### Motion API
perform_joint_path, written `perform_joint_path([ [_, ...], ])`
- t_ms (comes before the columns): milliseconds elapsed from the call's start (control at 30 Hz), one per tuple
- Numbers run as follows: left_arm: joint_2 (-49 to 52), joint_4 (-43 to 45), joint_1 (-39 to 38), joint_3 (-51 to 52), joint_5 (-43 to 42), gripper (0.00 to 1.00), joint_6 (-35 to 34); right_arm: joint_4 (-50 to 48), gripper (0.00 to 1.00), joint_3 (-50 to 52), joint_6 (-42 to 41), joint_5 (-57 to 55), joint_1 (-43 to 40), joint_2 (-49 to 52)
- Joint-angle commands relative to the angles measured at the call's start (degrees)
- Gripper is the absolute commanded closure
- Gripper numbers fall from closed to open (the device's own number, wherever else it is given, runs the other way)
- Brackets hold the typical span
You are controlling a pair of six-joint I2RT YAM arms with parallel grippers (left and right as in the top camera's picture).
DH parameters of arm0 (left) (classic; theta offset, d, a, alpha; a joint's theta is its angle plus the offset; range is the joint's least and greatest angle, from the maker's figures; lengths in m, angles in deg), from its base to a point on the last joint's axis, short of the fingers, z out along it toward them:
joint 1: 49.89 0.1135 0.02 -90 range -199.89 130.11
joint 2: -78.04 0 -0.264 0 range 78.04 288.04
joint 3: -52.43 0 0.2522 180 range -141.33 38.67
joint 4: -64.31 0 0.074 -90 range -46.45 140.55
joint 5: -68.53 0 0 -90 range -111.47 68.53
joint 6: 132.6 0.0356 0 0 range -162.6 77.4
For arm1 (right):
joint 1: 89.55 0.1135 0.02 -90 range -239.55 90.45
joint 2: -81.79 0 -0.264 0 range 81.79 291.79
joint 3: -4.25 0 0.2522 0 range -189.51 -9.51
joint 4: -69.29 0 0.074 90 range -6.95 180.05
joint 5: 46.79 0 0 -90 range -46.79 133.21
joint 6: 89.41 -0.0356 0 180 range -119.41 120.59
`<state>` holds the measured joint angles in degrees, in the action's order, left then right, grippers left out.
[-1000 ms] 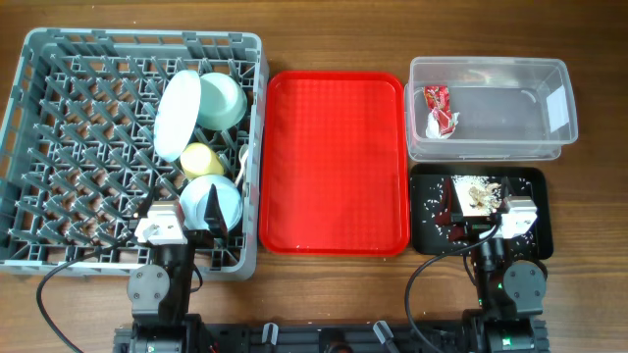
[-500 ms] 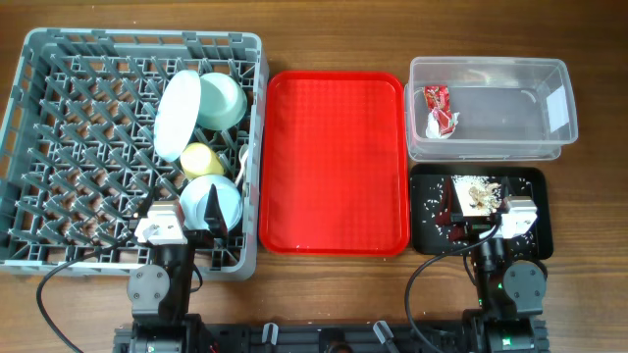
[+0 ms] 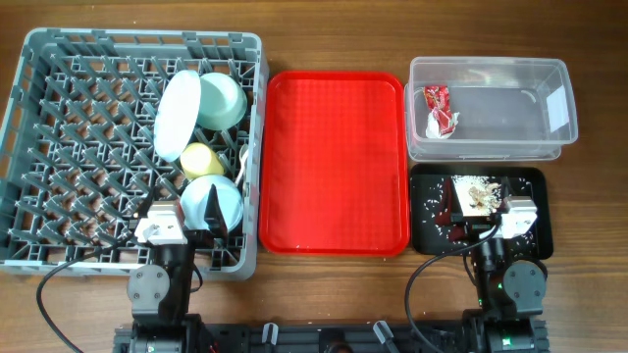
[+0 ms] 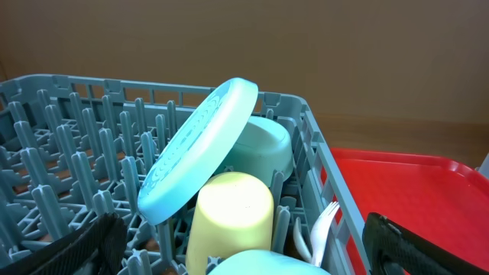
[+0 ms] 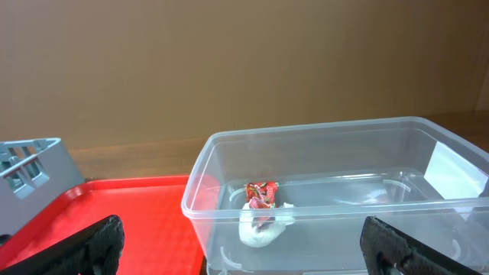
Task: Sort waste into correct bins and load items into the dishwasher rack
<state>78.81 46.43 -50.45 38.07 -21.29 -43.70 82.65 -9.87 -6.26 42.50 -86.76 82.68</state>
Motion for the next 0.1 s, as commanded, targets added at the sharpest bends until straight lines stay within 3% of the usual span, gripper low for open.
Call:
perform_joint_path([
  [0, -0.5, -0.02, 0.35, 0.28, 0.94, 0.0, 1.09, -0.22, 0.0, 0.07, -0.74, -1.16, -0.31, -0.61],
  [67, -0.5, -0.02, 0.35, 0.28, 0.94, 0.0, 1.09, -0.22, 0.0, 0.07, -0.74, -1.16, -0.31, -0.61],
])
